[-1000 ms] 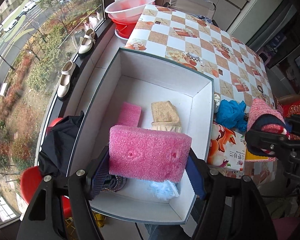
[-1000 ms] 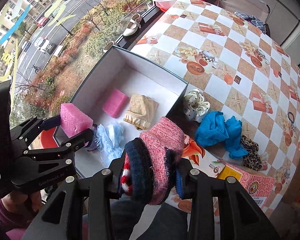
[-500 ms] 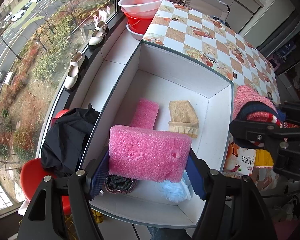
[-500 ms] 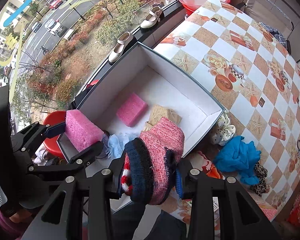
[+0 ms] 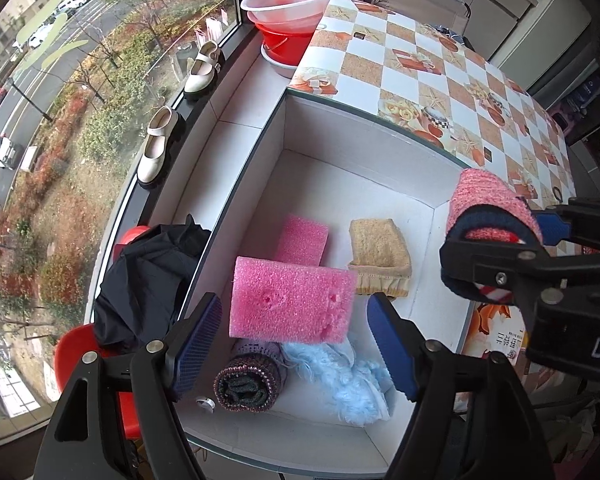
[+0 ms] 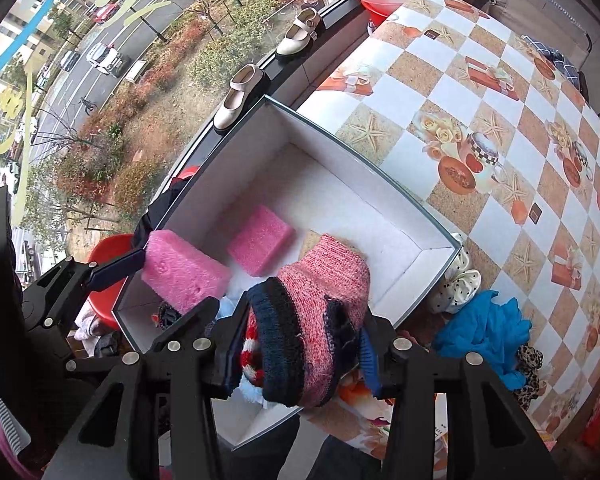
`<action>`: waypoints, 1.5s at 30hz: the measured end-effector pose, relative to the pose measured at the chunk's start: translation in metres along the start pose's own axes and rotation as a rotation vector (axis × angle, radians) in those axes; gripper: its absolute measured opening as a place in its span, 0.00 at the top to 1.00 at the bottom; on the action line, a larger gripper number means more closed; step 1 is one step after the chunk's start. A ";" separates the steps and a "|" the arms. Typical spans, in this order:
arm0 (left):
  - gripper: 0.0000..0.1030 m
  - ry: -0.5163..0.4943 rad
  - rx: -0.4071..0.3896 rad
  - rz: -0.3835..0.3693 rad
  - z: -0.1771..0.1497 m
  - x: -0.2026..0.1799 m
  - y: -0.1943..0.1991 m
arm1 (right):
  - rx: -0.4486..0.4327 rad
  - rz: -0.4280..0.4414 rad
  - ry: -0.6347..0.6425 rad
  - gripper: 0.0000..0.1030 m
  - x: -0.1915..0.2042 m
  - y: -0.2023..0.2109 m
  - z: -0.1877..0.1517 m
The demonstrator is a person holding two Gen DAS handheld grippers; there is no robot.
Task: Organize soft objects
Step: 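Open the left tool dropping the sponge while the right tool releases the sock into the box, then move the left tool to the blue cloth while the right tool moves to the leopard-print cloth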
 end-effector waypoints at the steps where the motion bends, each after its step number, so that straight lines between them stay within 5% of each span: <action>1: 0.24 0.008 0.018 -0.015 0.000 0.000 -0.003 | 0.006 0.011 -0.006 0.52 -0.001 -0.001 0.001; 2: 0.23 0.021 0.042 -0.036 -0.001 0.000 -0.007 | 0.013 0.020 -0.014 0.48 -0.002 -0.002 0.001; 4: 0.21 0.040 0.069 -0.073 -0.002 -0.001 -0.013 | 0.018 0.038 -0.030 0.06 -0.005 -0.002 0.001; 5: 0.19 0.048 0.072 -0.078 -0.002 -0.001 -0.016 | 0.017 0.033 -0.039 0.02 -0.007 -0.001 0.001; 8: 0.09 0.055 0.088 -0.064 -0.003 -0.003 -0.026 | 0.018 0.048 -0.075 0.01 -0.016 0.003 0.000; 14: 0.08 0.124 0.103 -0.230 0.004 -0.012 -0.029 | 0.069 0.150 -0.208 0.01 -0.051 0.020 -0.013; 23: 0.08 -0.094 0.145 -0.313 0.024 -0.100 -0.005 | 0.067 0.095 -0.395 0.01 -0.154 0.069 -0.053; 33: 0.08 -0.360 0.257 -0.175 0.020 -0.202 -0.051 | 0.097 0.037 -0.616 0.01 -0.275 0.059 -0.119; 39: 0.08 -0.408 0.360 -0.084 0.019 -0.222 -0.095 | 0.203 0.051 -0.669 0.01 -0.325 0.008 -0.145; 45: 0.08 -0.412 0.467 -0.057 0.020 -0.235 -0.128 | 0.333 0.128 -0.609 0.01 -0.333 -0.057 -0.151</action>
Point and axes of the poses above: each gripper's, at about its wrist camera, not at the fingertips, and y roughly against the way its jaws point, x to its left, z to its top, the point moved 5 cm from there along -y, roughly the way its jaws point, and after that the axes turned 9 degrees about -z, right-handed, at the moved point
